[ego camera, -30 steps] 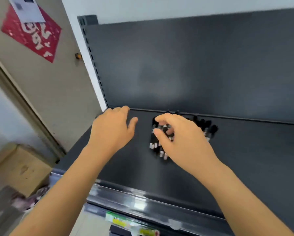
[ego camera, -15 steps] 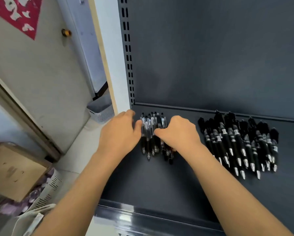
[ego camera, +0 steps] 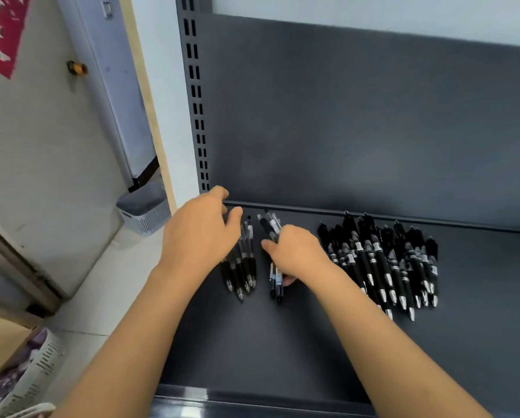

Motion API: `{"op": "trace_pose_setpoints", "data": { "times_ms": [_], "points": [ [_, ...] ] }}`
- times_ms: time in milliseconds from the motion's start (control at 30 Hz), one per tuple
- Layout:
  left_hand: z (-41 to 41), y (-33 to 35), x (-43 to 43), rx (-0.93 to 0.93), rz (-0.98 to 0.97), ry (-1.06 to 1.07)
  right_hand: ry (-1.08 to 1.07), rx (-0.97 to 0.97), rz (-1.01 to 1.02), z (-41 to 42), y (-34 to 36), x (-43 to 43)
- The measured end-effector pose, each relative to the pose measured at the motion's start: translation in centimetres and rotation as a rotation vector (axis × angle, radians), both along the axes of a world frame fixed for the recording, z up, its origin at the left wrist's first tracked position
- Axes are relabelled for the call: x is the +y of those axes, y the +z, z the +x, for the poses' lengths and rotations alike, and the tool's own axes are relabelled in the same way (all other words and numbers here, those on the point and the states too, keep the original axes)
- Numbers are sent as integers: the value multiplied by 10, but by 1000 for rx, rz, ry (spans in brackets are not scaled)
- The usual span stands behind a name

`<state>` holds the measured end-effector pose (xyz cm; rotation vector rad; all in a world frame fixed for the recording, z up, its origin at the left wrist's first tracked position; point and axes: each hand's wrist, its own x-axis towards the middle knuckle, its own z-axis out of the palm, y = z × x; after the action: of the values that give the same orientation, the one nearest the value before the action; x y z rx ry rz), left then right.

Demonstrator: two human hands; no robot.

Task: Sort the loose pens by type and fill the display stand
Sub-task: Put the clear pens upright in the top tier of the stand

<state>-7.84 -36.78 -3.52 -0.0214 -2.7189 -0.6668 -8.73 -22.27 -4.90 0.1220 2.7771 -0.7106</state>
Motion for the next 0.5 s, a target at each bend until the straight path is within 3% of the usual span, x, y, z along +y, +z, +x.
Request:
{"op": "trace_pose_setpoints", "data": {
  "times_ms": [267, 400, 433, 500],
  "points": [
    [5, 1, 12, 4, -45, 4, -81, 165, -101, 11, -9, 15],
    [3, 17, 20, 94, -204, 119, -135, 338, -95, 19, -3, 25],
    [0, 25, 24, 125, -180, 125, -154, 363, -182, 22, 3, 30],
    [-6, 49, 42, 178, -67, 87, -218, 311, -629, 32, 26, 44]
  ]
}}
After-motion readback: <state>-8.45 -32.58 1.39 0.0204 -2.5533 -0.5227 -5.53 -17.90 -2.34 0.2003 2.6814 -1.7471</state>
